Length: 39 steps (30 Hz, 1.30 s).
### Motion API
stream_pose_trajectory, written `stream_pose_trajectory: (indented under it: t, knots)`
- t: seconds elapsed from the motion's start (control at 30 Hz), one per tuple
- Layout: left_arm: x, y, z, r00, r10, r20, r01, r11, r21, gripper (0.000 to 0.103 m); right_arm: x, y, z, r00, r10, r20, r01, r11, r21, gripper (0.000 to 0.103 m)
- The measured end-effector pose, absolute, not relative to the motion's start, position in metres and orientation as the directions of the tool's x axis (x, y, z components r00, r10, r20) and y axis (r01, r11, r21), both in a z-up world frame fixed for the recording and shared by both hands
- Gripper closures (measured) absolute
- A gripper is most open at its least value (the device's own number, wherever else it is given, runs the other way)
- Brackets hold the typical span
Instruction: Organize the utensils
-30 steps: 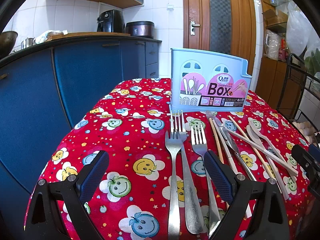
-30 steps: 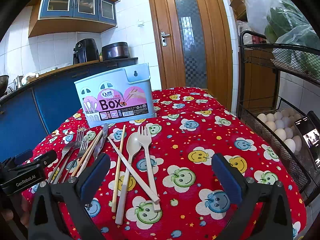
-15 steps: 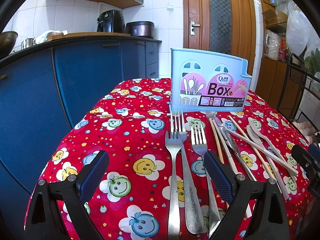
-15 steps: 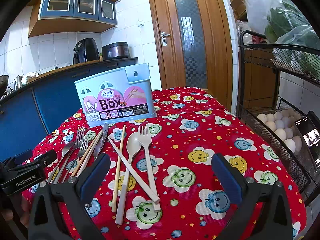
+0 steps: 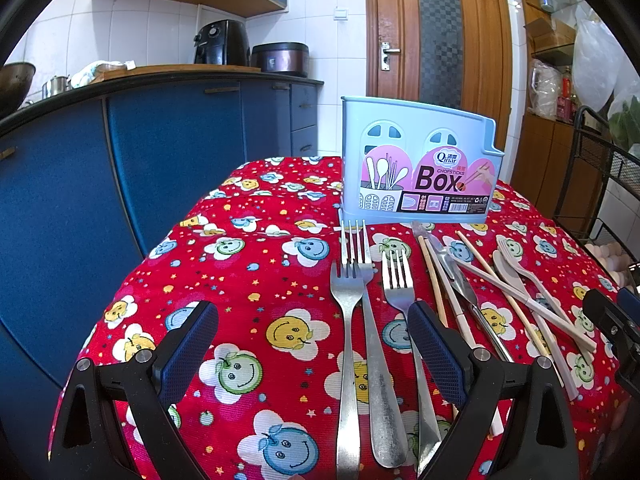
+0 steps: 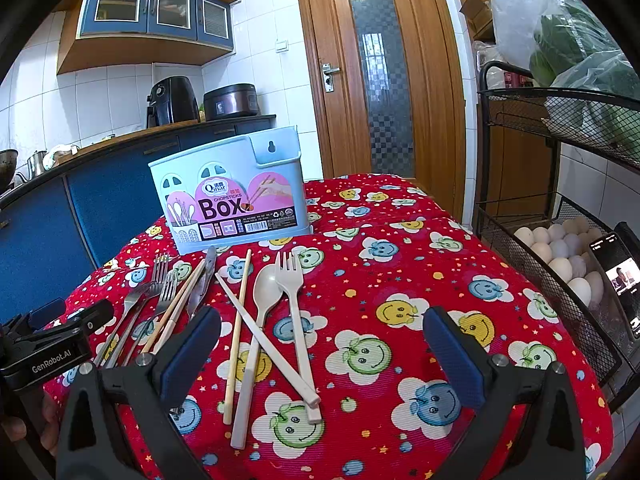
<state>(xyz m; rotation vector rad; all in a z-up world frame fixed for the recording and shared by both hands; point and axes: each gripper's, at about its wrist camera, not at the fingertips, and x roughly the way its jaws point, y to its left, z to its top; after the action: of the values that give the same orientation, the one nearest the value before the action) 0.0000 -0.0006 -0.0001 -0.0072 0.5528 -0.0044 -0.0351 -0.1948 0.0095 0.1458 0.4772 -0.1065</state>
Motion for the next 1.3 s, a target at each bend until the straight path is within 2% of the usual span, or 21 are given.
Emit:
stream_pose_trajectory:
  t: [1.0,1.3]
  knots:
    - [0.0000,-0.0008,-0.0001,0.851,-0.006,-0.525,0.002,1.000,-0.008,0.007,-0.0350,-0.1949,0.0095,0.883,-0.067,-0.465,0.135,0.984,0.115,0.000]
    - [0.0011,0.0052,-0.0009,0.849,-0.011,-0.528,0.005,1.000,-0.012,0.007,-0.0267,-0.2019,0.0111,0.866,-0.033,-0.499,0.120,0.982,0.143,0.000]
